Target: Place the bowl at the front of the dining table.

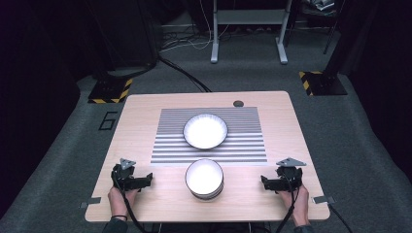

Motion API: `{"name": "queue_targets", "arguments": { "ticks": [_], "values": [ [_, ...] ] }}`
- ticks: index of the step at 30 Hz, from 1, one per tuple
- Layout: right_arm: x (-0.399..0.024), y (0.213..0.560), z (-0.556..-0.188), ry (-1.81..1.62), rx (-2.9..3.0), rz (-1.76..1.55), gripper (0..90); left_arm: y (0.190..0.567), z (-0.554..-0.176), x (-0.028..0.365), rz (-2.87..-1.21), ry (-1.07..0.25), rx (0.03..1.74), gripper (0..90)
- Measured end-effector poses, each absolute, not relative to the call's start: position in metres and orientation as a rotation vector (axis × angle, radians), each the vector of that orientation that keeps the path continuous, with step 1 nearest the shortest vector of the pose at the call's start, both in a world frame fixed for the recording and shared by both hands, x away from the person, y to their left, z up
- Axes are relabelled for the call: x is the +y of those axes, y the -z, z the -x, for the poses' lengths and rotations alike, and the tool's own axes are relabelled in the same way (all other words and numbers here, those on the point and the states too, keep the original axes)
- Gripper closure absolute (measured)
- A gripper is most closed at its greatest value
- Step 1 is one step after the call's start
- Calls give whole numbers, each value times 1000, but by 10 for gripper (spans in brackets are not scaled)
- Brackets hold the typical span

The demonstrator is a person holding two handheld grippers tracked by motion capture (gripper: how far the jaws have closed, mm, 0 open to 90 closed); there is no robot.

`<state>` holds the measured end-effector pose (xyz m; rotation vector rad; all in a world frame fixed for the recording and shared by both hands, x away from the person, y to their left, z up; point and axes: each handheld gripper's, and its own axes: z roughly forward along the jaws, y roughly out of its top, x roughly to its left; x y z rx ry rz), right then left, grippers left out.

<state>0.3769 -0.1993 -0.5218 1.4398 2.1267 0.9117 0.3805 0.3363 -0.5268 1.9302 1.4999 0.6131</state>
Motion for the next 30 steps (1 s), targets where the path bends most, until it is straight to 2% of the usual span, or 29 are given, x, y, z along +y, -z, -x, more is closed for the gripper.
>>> {"name": "queue_targets", "arguments": {
  "ticks": [14, 30],
  "values": [
    [-188, 484, -371, -949, 2143, -1330, 38, 508, -379, 301, -1993, -613, 1343, 16],
    [-168, 467, -371, -946, 2197, -1264, 51, 493, -376, 295, -2017, -560, 1284, 8]
  ]
}}
